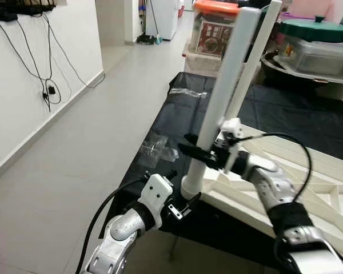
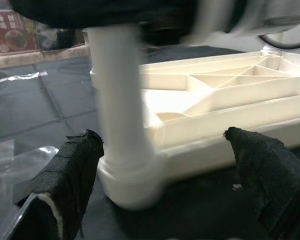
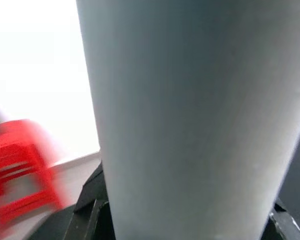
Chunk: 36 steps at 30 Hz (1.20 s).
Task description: Building children table
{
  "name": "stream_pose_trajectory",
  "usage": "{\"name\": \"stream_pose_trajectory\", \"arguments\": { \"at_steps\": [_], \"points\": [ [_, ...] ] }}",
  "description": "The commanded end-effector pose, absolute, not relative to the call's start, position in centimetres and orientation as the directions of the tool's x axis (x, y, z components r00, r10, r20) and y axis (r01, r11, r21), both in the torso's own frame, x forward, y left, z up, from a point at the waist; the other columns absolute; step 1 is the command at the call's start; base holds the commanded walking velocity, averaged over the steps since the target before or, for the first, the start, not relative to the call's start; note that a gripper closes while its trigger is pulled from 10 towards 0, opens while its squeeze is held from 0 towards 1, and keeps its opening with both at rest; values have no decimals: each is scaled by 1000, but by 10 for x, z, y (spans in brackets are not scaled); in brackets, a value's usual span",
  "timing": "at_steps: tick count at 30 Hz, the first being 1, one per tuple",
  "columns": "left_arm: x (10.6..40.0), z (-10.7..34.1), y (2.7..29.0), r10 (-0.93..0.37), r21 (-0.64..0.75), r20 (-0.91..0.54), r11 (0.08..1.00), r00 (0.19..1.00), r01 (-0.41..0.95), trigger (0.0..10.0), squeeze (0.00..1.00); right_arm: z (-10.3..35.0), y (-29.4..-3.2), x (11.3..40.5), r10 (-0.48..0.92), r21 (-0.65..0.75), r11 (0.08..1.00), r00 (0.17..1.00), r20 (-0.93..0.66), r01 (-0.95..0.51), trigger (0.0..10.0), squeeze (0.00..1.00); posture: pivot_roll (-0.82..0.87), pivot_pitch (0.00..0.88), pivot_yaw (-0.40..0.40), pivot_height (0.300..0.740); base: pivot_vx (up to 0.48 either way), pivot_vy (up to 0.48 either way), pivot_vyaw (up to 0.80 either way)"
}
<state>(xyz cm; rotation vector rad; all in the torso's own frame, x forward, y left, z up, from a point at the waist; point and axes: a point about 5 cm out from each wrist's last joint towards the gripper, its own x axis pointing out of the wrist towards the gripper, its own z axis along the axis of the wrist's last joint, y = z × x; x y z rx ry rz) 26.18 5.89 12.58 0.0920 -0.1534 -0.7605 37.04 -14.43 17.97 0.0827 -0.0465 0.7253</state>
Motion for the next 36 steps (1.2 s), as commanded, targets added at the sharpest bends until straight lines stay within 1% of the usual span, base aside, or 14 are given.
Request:
{"name": "stream_pose_trajectory", "arguments": {
  "at_steps": [1,3,4,8,17,18,19,20,22,23,26,27,31,36],
  "points": [
    [261,126,60,-696,147,100,717,711,681,10000,0,161,-170,376,440,113,893,898,-12,-436,0,0,139,0,-109,740,0,0,0],
    [261,126,60,-697,144,97,716,710,683,10000,0,150,-204,380,5,152,988,996,-85,8,0,0,128,0,-100,740,0,0,0],
    [261,126,60,-697,144,97,716,710,683,10000,0,150,-204,380,5,152,988,996,-85,8,0,0,128,0,-100,740,0,0,0],
    [262,125,59,-701,142,94,713,707,687,10000,0,134,-248,353,-542,188,803,824,-163,565,0,0,124,0,-97,740,0,0,0],
    [263,125,59,-700,142,95,713,707,687,10000,0,133,-227,343,-604,207,755,783,-150,622,0,0,122,0,-93,740,0,0,0],
    [263,125,59,-701,142,95,713,707,687,10000,0,134,-217,347,-569,216,783,812,-128,583,10000,0,121,0,-93,740,0,0,0],
    [263,125,59,-701,142,95,713,707,687,10000,0,134,-217,347,-569,216,783,812,-128,583,10000,0,121,0,-93,740,0,0,0],
    [263,126,59,-701,143,95,713,707,687,10000,0,136,-205,352,-505,236,827,859,-87,510,10000,1000,121,0,-93,740,0,0,0],
    [263,126,59,-700,144,96,713,708,686,10000,0,139,-199,356,-448,245,862,893,-39,444,10000,1000,123,0,-96,740,0,0,0],
    [263,126,59,-700,144,96,714,708,686,10000,0,143,-197,359,-408,255,884,913,8,393,10000,0,123,0,-96,740,0,0,0],
    [263,126,59,-699,144,97,714,709,685,10000,0,148,-198,362,-367,277,898,929,48,341,10000,0,123,0,-96,740,0,0,0],
    [263,126,60,-699,144,97,714,708,685,10000,0,158,-198,367,-179,313,939,979,98,141,10000,0,123,0,-96,740,0,0,0],
    [263,125,59,-700,143,97,713,708,686,10000,0,165,-199,368,78,299,948,990,121,-111,10000,0,118,0,-95,740,0,0,0],
    [263,125,58,-701,142,99,713,707,687,10000,0,172,-191,357,493,224,836,865,92,-501,10000,0,118,0,-98,740,0,0,0]
  ]
}}
